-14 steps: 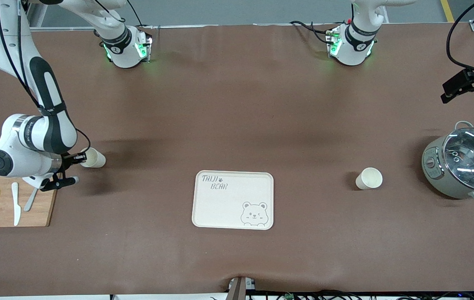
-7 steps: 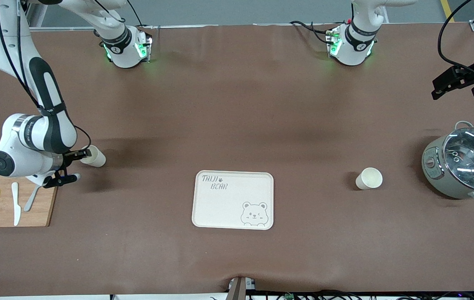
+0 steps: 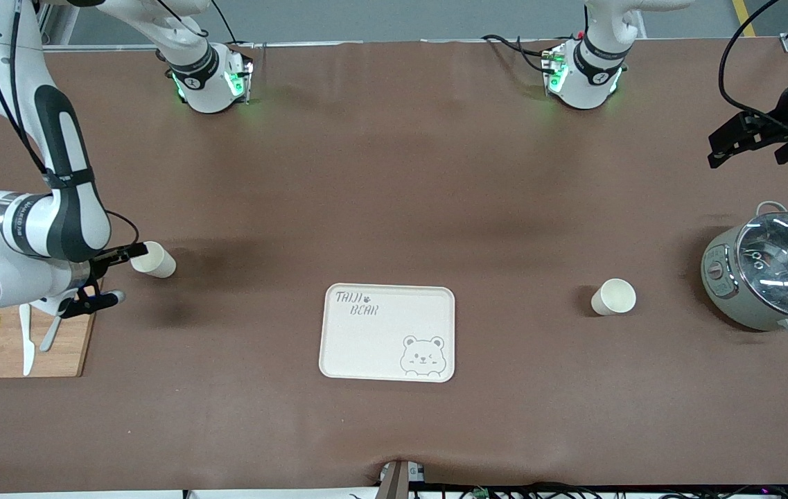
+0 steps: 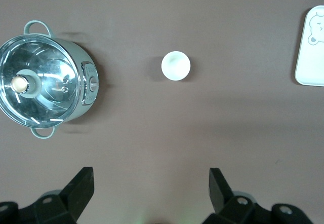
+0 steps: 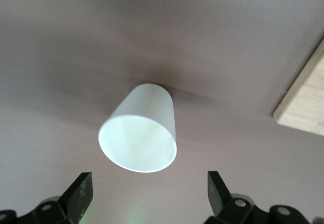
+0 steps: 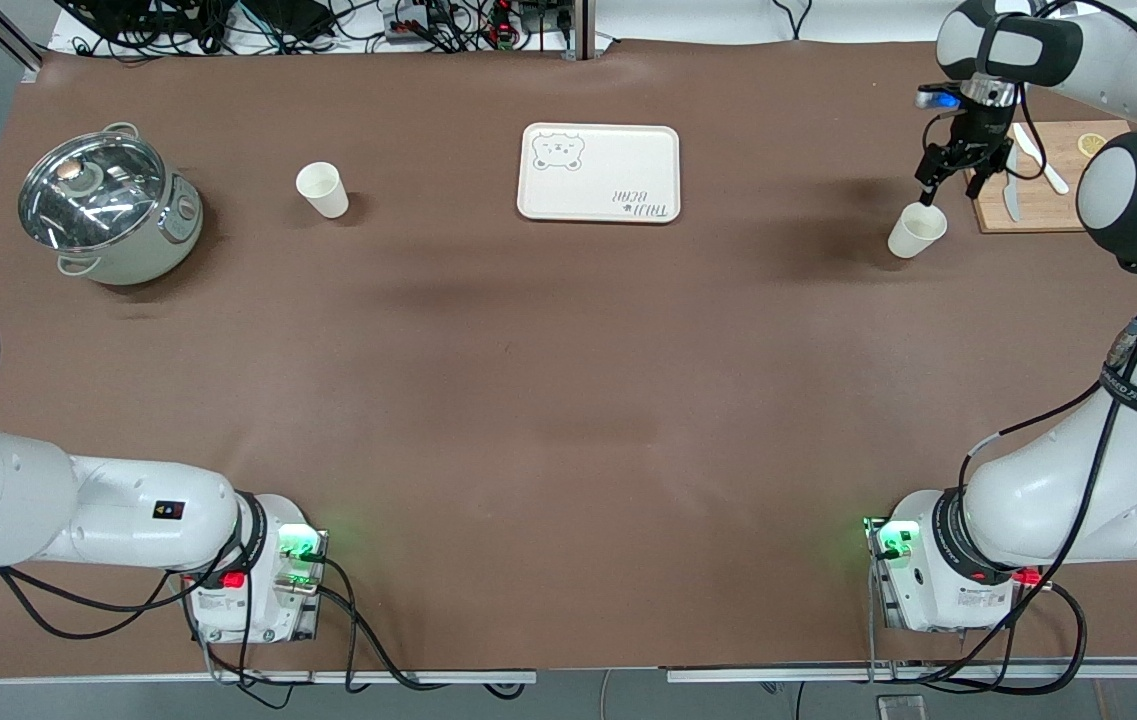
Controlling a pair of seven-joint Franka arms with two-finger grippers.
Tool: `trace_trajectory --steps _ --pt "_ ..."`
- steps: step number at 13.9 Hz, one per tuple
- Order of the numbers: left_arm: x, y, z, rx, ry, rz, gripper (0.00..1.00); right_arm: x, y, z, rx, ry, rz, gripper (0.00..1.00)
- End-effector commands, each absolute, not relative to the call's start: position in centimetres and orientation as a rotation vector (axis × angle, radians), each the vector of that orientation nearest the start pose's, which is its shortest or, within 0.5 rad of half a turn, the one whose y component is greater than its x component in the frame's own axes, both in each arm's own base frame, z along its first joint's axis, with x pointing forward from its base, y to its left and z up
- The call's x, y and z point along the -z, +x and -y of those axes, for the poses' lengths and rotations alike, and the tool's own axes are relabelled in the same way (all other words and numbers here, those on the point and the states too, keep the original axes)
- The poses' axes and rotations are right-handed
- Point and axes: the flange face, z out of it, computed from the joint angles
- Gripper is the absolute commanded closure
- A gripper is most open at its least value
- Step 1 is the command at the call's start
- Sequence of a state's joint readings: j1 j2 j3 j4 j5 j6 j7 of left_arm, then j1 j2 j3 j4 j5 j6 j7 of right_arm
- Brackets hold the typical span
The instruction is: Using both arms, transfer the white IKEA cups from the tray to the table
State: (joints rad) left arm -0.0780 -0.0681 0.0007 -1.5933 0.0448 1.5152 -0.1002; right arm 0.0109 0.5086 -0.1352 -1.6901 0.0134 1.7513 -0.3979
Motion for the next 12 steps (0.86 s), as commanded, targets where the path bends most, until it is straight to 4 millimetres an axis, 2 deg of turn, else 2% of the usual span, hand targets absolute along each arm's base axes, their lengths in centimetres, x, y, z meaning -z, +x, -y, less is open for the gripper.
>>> trace_trajectory --steps 1,2,3,4,7,9,12 --pt "-63.6 53.0 3.6 -0.023 -3.096 0.016 0.00 -31.2 63.0 5.0 -0.668 -3.010 0.479 0.00" --pt "-63.6 53.1 3.7 -0.022 -3.094 0.012 0.00 -33.1 63.0 4.8 -0.746 -2.989 0.457 0.00" --pt "-63.7 53.2 3.9 -0.011 -3.095 0.007 0.00 -34.6 63.0 5.4 -0.789 -2.961 0.424 0.00" --pt "-63.8 53.2 4.0 0.001 -3.097 0.004 0.00 -35.5 63.2 5.5 -0.789 -2.970 0.394 0.00" --pt "-64.0 53.3 4.5 0.023 -3.097 -0.008 0.00 -39.8 64.9 6.5 -0.656 -3.068 0.200 0.00" --pt "-64.1 53.3 4.5 0.030 -3.099 -0.008 0.00 -42.1 65.5 6.5 -0.578 -3.079 0.201 0.00" --pt "-64.2 53.5 4.8 0.051 -3.100 -0.016 0.00 -43.8 65.9 6.8 -0.505 -3.095 0.205 0.00"
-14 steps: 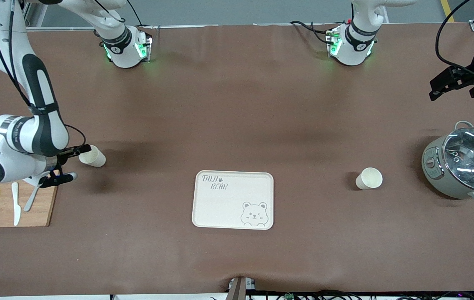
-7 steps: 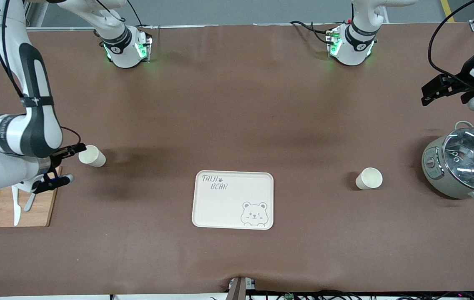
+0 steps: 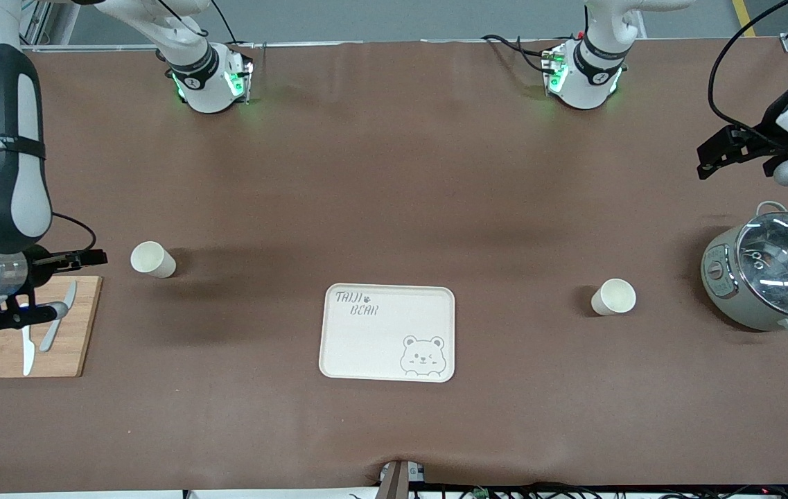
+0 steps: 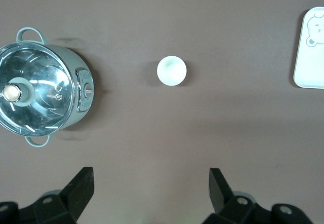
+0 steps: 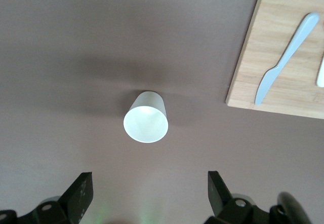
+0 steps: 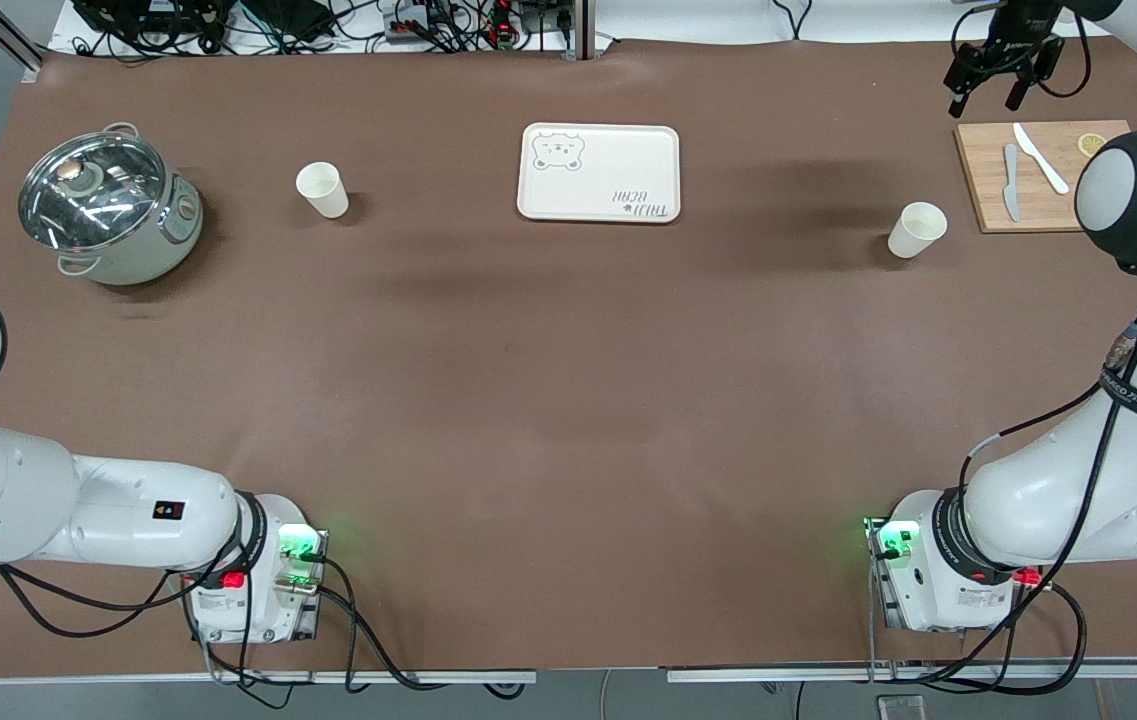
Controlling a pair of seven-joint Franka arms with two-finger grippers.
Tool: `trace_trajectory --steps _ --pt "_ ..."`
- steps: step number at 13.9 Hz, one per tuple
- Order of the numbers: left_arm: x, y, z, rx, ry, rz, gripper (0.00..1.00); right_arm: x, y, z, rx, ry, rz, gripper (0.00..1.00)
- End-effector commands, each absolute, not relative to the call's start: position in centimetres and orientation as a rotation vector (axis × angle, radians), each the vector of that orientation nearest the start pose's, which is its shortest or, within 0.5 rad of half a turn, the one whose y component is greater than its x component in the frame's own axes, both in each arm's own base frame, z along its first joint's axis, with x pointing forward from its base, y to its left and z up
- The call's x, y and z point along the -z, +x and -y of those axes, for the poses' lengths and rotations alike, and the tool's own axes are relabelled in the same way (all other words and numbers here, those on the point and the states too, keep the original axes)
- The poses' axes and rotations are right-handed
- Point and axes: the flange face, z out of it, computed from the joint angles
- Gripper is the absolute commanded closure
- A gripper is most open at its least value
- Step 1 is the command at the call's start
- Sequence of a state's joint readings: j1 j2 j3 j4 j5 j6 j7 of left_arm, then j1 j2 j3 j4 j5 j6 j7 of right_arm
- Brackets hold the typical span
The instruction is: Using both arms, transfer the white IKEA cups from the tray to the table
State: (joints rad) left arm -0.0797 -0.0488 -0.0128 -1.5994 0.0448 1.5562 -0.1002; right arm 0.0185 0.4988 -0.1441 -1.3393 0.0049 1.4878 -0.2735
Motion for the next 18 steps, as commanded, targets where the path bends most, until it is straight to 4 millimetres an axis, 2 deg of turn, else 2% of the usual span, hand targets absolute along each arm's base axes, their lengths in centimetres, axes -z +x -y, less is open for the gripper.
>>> trace_trajectory --steps 1,2,5,6,7,8,9,12,13,14,16,18 --pt "-64.2 53.4 4.7 0.046 -3.100 -0.013 0.00 -46.2 66.6 6.2 -0.430 -3.110 0.225 0.00" --pt "-64.2 53.4 4.6 0.046 -3.100 -0.013 0.00 -47.4 66.7 6.0 -0.407 -3.112 0.228 0.00" --pt "-64.2 53.5 4.6 0.053 -3.100 -0.013 0.00 -47.9 66.5 6.1 -0.421 -3.116 0.114 0.00" --pt "-64.1 53.7 4.7 0.060 -3.100 -0.016 0.00 -49.2 66.2 5.7 -0.393 -3.112 0.035 0.00" --pt "-63.6 54.2 4.8 0.063 -3.101 -0.019 0.00 -52.8 65.3 5.3 -0.301 -3.108 0.025 0.00" --pt "-63.4 54.4 4.8 0.068 -3.101 -0.020 0.00 -55.4 64.3 5.1 -0.227 -3.060 0.025 0.00" --pt "-63.4 54.4 4.9 0.068 -3.101 -0.022 0.00 -56.3 63.9 4.8 -0.214 -3.022 0.017 0.00" --pt "-63.4 54.4 4.9 0.070 -3.101 -0.020 0.00 -57.0 63.5 4.8 -0.225 -3.028 0.021 0.00" --pt "-63.3 54.6 4.9 0.072 -3.101 -0.022 0.00 -58.9 62.3 4.0 -0.209 -3.076 0.023 0.00" --pt "-63.0 54.8 4.9 0.075 -3.101 -0.021 0.00 -59.8 61.5 3.4 -0.198 -3.123 0.038 0.00" --pt "-63.1 54.7 4.6 0.074 -3.103 -0.016 0.00 -59.4 59.9 4.0 -0.213 -3.115 0.037 0.00" --pt "-63.1 54.4 4.2 0.053 -3.102 -0.003 0.00 -59.2 57.7 4.5 -0.144 -3.115 0.029 0.00"
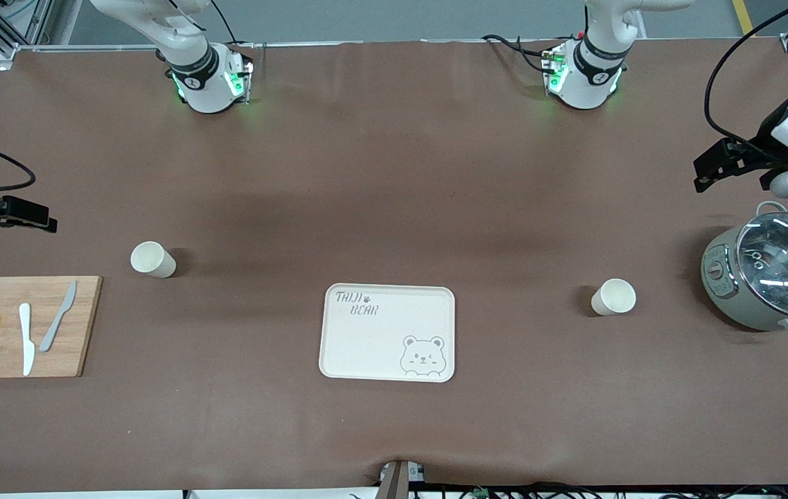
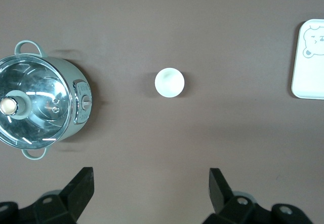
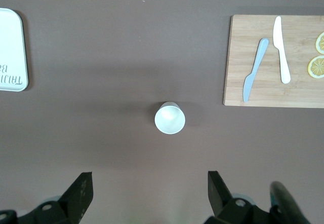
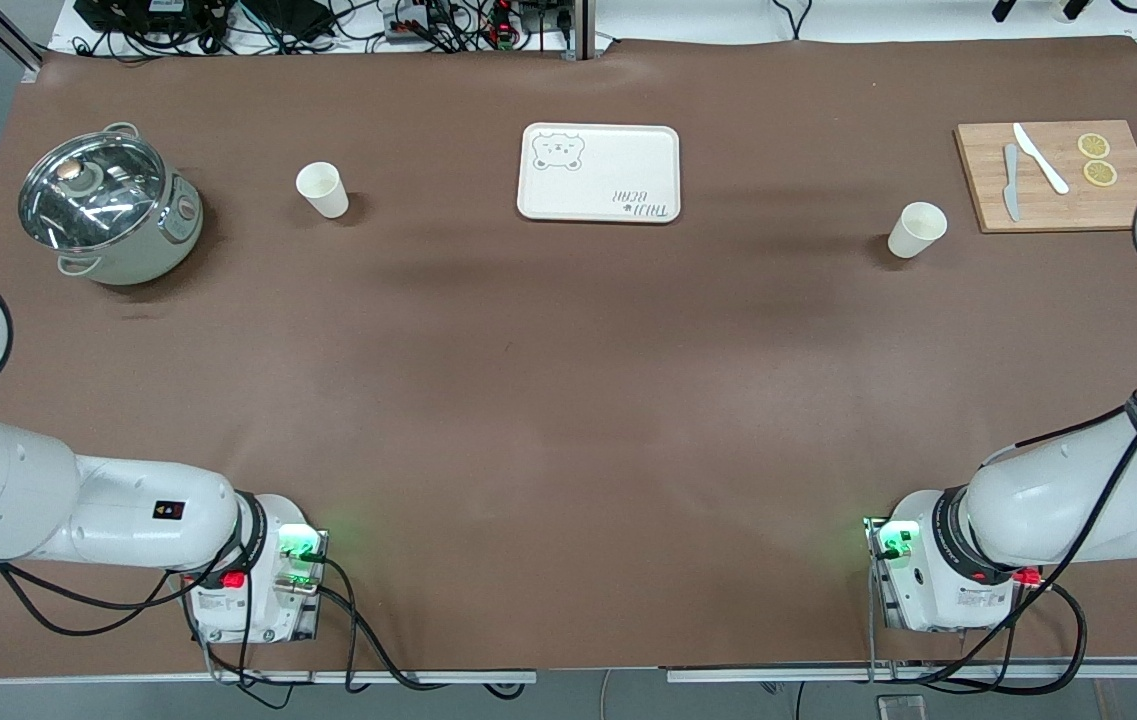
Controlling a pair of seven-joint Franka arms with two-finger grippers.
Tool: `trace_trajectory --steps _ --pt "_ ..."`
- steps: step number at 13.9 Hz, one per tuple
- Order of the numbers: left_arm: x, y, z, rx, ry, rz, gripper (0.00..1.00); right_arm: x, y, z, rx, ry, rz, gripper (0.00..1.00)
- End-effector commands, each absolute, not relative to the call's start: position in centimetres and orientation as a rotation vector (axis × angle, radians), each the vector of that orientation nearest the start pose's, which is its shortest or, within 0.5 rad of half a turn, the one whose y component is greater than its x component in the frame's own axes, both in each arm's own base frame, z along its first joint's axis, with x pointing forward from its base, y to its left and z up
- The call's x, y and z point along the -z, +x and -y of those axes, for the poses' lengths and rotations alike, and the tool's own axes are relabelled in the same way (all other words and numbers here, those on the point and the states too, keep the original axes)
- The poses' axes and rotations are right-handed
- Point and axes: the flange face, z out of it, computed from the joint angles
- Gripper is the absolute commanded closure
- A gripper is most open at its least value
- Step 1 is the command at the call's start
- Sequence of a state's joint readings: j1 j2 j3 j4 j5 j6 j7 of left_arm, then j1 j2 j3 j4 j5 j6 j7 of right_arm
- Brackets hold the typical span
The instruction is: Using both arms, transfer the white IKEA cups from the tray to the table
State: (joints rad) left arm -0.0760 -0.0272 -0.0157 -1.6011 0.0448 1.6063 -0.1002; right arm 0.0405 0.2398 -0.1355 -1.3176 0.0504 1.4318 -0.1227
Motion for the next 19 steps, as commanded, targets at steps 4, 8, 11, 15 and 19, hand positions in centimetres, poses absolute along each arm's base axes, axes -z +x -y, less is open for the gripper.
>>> trace_trajectory --steps 4,8,11,15,19 --pt "-63.1 54.2 4.0 0.041 -3.101 0.002 0.00 -58.6 55.1 3.2 -0.137 -3.176 0.103 0.00" --pt "-63.1 54.2 4.0 0.038 -3.123 0.009 0.00 -59.4 55.1 4.5 -0.110 -3.258 0.096 0.00" --pt "-62.8 54.2 3.8 0.029 -3.122 0.014 0.00 -59.9 53.2 4.6 -0.185 -3.218 0.065 0.00" --pt "-63.0 53.9 3.9 0.012 -3.122 0.014 0.00 -62.6 52.9 3.7 -0.114 -3.180 0.082 0.00" --pt "-63.3 53.5 3.8 -0.005 -3.122 0.017 0.00 -63.8 52.3 3.9 -0.113 -3.160 0.050 0.00"
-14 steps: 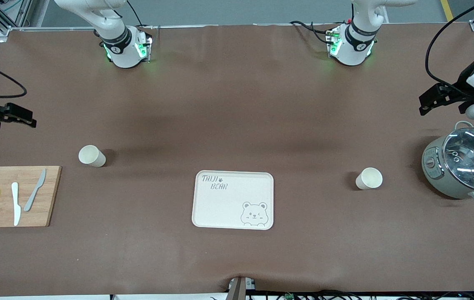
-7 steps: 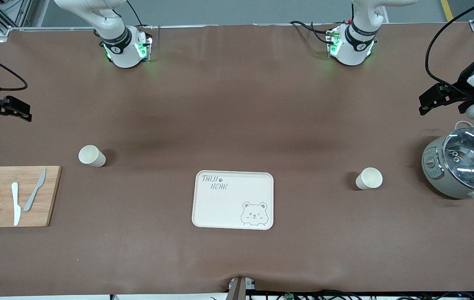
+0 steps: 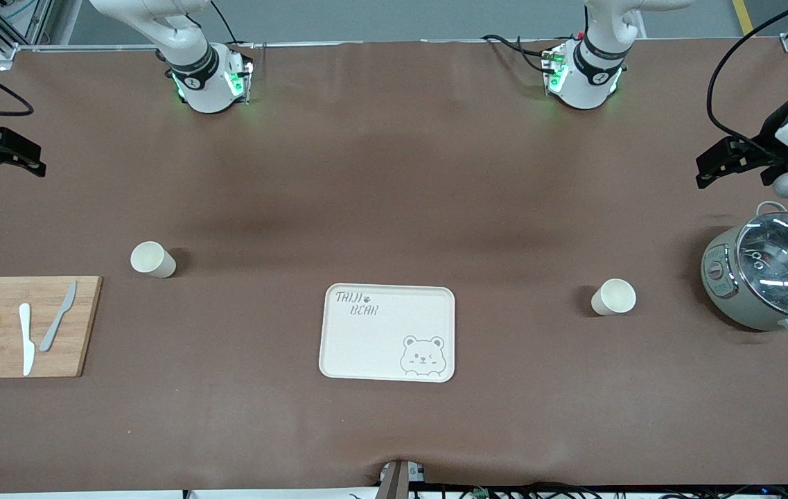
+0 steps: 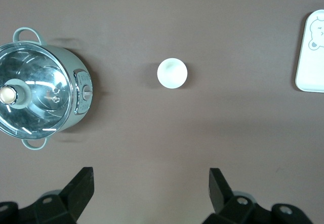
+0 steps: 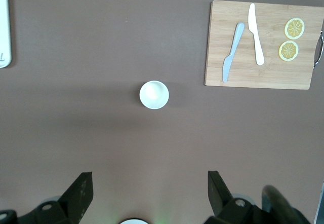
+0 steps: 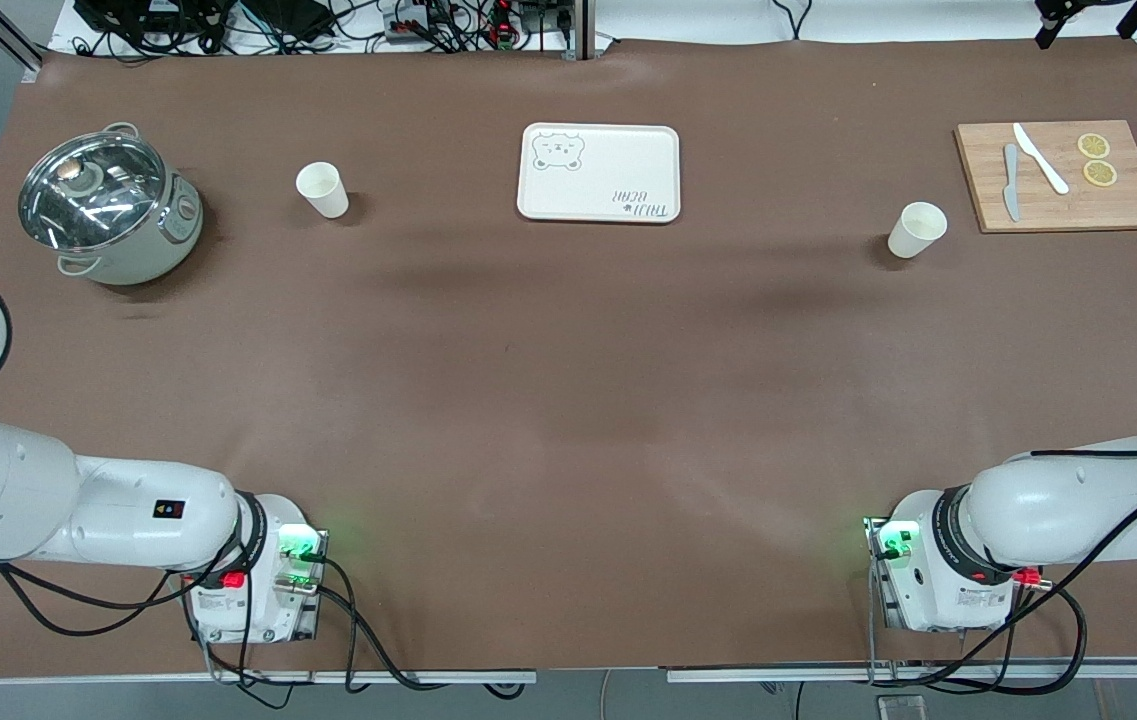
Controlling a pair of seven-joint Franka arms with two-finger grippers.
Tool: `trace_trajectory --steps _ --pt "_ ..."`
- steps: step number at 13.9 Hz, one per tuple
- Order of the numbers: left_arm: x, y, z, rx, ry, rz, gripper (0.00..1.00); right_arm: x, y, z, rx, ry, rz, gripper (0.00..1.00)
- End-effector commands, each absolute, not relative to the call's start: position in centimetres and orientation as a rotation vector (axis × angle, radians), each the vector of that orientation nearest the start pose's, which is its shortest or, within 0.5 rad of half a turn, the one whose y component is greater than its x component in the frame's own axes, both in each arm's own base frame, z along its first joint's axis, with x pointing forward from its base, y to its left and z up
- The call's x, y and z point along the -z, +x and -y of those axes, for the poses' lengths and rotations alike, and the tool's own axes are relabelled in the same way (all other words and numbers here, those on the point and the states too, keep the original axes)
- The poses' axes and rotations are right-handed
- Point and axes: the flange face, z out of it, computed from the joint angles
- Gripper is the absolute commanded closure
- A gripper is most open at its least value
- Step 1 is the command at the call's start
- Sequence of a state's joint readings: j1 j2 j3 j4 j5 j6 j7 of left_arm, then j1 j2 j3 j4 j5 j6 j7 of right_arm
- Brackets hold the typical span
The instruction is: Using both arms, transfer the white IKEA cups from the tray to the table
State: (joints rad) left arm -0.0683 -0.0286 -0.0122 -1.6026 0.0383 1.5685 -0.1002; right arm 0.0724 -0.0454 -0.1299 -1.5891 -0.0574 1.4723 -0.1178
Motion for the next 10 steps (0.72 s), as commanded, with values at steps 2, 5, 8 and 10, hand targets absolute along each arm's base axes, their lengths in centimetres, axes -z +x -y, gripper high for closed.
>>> trace_trajectory --steps 2,5,8,10 --pt "-63.4 53.3 3.8 -0.017 -3.121 0.017 0.00 -63.8 52.5 3.5 -0.094 -3.147 0.061 0.00" --pt "-63.4 53.6 3.9 -0.012 -3.123 0.020 0.00 -64.1 53.3 2.2 -0.017 -3.154 0.110 0.00" --pt "-63.7 54.1 4.2 0.007 -3.128 0.020 0.00 -64.0 53.5 2.7 -0.012 -3.153 0.103 0.00" --pt "-64.0 54.2 3.6 0.016 -3.128 0.022 0.00 -63.9 53.5 2.7 -0.024 -3.153 0.101 0.00"
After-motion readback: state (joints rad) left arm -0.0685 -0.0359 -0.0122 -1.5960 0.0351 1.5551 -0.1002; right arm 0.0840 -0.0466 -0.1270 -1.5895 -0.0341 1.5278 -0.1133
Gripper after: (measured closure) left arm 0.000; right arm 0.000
